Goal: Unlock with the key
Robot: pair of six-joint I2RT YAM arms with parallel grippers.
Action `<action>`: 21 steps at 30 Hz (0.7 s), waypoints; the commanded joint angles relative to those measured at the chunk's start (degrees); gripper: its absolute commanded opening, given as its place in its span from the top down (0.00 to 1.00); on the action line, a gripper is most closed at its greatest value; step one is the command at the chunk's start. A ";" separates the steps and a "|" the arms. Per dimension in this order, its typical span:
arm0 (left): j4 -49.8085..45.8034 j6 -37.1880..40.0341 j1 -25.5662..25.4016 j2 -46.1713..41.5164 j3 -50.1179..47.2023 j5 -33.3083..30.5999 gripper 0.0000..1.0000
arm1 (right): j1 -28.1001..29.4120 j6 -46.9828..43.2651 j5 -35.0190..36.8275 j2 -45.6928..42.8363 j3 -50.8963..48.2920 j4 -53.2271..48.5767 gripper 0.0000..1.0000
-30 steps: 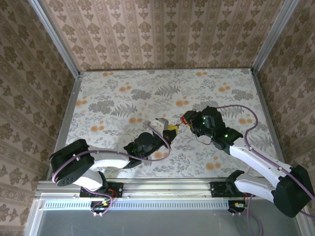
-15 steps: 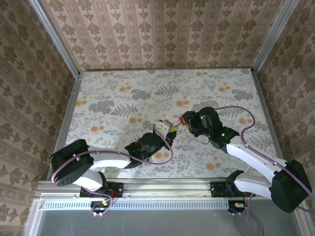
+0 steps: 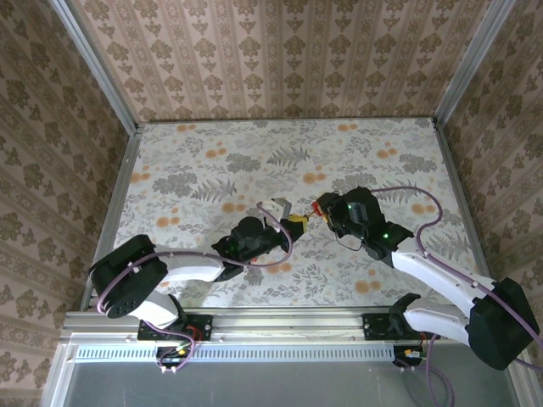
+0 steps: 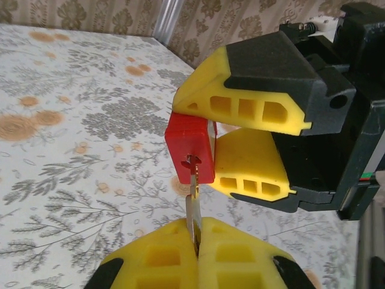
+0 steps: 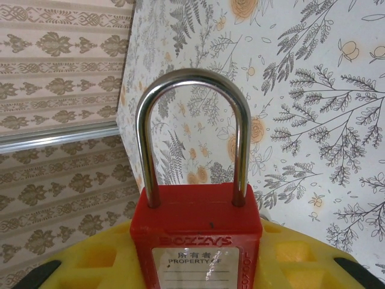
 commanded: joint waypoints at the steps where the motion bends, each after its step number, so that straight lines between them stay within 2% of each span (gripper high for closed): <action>1: 10.18 -6.14 0.84 1.01 2.51 8.75 1.00 | 2.57 1.49 -8.00 -1.77 -0.54 2.81 0.97; 8: 14.18 -10.61 2.46 3.04 2.52 11.95 1.00 | 2.57 1.85 -8.06 -2.49 -0.38 2.70 0.98; 13: 14.64 -10.84 2.32 4.11 2.37 11.34 1.00 | 2.57 2.66 -8.23 -2.32 -0.47 3.80 0.98; 17: 11.91 -8.86 2.14 3.15 1.61 8.08 1.00 | 2.62 2.57 -7.62 -2.54 -0.37 2.65 0.98; 21: 4.57 -5.41 2.04 0.73 2.69 5.69 1.00 | 2.83 1.56 -7.54 -2.40 0.25 1.45 0.98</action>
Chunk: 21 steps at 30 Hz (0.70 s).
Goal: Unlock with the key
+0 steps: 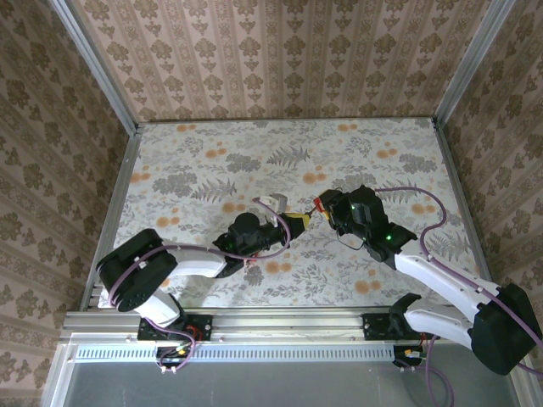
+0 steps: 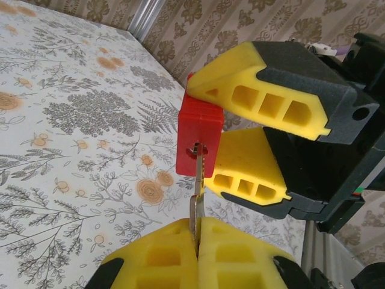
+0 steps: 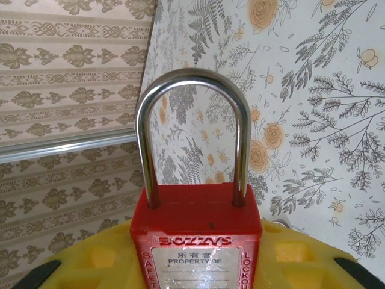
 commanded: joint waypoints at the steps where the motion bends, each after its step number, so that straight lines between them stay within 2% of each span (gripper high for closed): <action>1: -2.91 3.96 -0.62 -3.09 3.10 -1.03 1.00 | 2.95 -0.31 -8.56 -0.66 0.68 -0.37 0.98; 5: -10.31 6.98 -0.36 -6.79 4.41 -1.12 1.00 | 2.95 -0.97 -8.18 -0.66 0.70 -1.26 0.99; 10: -14.61 7.66 1.13 -9.27 5.22 0.15 1.00 | 3.11 -1.54 -8.12 -0.39 0.79 -1.75 0.99; 21: -18.07 8.03 1.25 -10.78 6.66 -0.73 1.00 | 3.56 -1.94 -6.08 -1.18 0.90 -4.19 0.99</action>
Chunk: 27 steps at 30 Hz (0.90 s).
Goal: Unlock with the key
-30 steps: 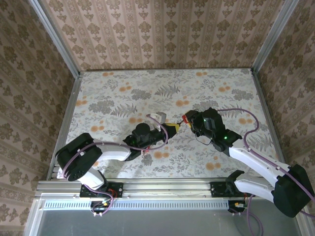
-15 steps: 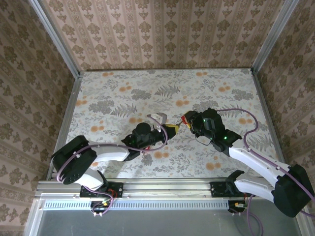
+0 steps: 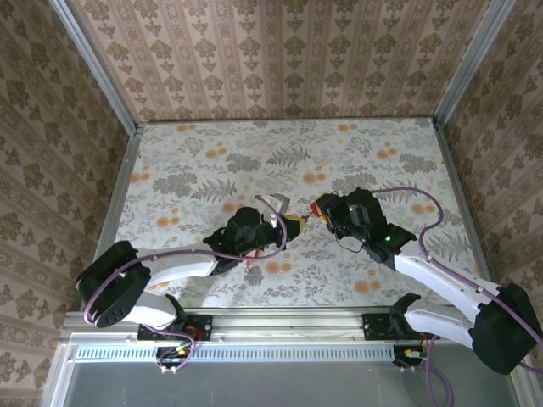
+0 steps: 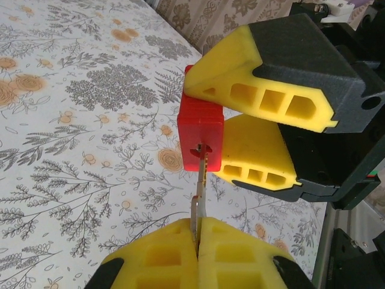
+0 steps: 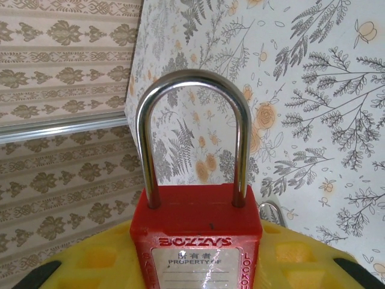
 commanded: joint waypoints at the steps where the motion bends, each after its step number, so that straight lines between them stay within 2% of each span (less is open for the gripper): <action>1: 2.87 1.25 0.68 -2.28 3.34 -1.54 1.00 | 2.51 -0.71 -3.87 -1.18 0.71 -2.14 0.99; 9: 2.84 0.42 -0.67 -3.48 3.11 -5.61 1.00 | 3.29 2.19 -0.29 -1.86 -0.28 -2.04 1.00; 17: -8.10 3.42 -4.56 -3.58 8.82 -11.53 1.00 | 7.10 3.14 6.39 -1.80 -0.48 -2.28 1.00; 22: -12.22 3.19 -3.66 -4.86 9.85 -12.14 1.00 | 8.97 1.10 8.30 -1.19 1.04 -4.64 1.00; 27: -10.77 2.41 -2.89 -4.28 9.82 -10.86 1.00 | 10.12 1.54 8.60 -0.02 0.57 -2.30 1.00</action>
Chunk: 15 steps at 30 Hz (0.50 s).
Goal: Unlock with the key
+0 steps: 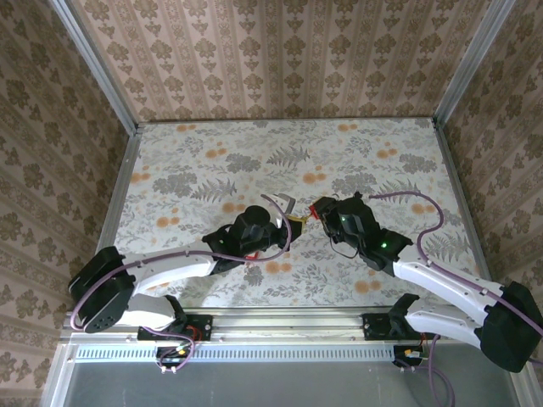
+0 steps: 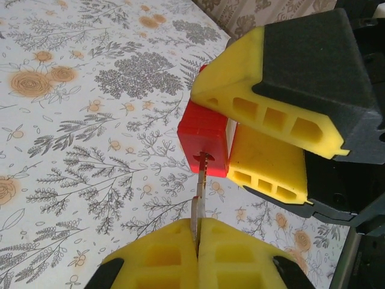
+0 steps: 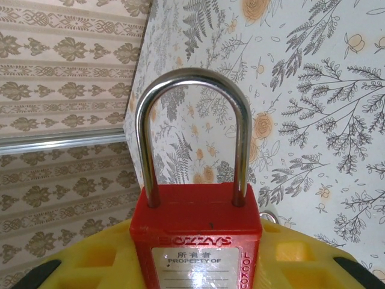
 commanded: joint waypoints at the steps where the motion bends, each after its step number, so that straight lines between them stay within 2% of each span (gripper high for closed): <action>1: 6.25 0.29 1.24 -0.36 3.78 -1.40 1.00 | 3.01 -0.45 -3.58 1.22 0.84 -0.91 1.00; 9: 15.44 0.09 0.14 2.11 1.83 -1.89 1.00 | 3.61 3.38 -5.00 1.95 -1.00 5.79 1.00; 15: 24.96 0.35 -0.52 5.32 -0.61 -1.35 1.00 | 3.94 4.22 -6.81 2.04 -0.30 5.80 1.00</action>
